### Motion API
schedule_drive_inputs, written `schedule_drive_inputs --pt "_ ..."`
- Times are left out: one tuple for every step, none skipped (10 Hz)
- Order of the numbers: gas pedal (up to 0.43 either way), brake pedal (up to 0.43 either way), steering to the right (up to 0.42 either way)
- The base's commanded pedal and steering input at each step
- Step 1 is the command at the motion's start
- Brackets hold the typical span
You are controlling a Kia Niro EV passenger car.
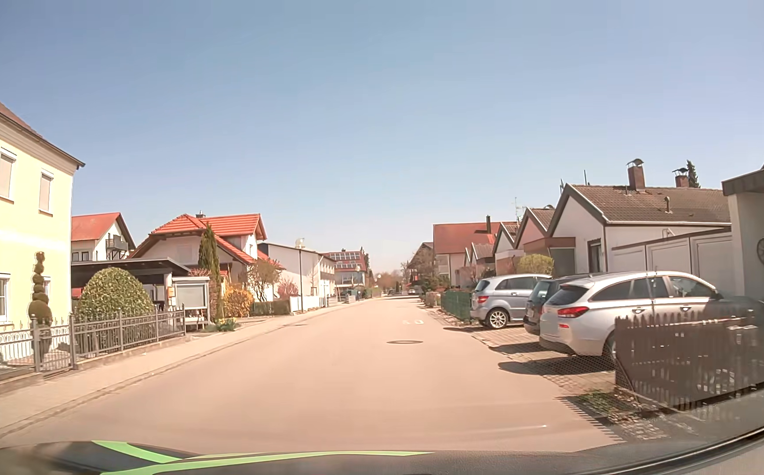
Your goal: Follow the waypoints while adhering to traffic rules and regulations
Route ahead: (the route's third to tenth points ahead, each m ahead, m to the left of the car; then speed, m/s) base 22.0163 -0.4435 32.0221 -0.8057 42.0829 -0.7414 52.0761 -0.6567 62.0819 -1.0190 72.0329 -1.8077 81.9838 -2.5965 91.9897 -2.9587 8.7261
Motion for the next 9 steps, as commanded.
schedule_drive_inputs --pt "0.087 0.000 0.003" --pt "0.087 0.000 0.002" --pt "0.087 0.000 0.002" --pt "0.087 0.000 0.001" --pt "0.087 0.000 0.000" --pt "0.087 0.000 0.000" --pt "0.087 0.000 -0.001" --pt "0.087 0.000 -0.001" --pt "0.087 0.000 -0.001"
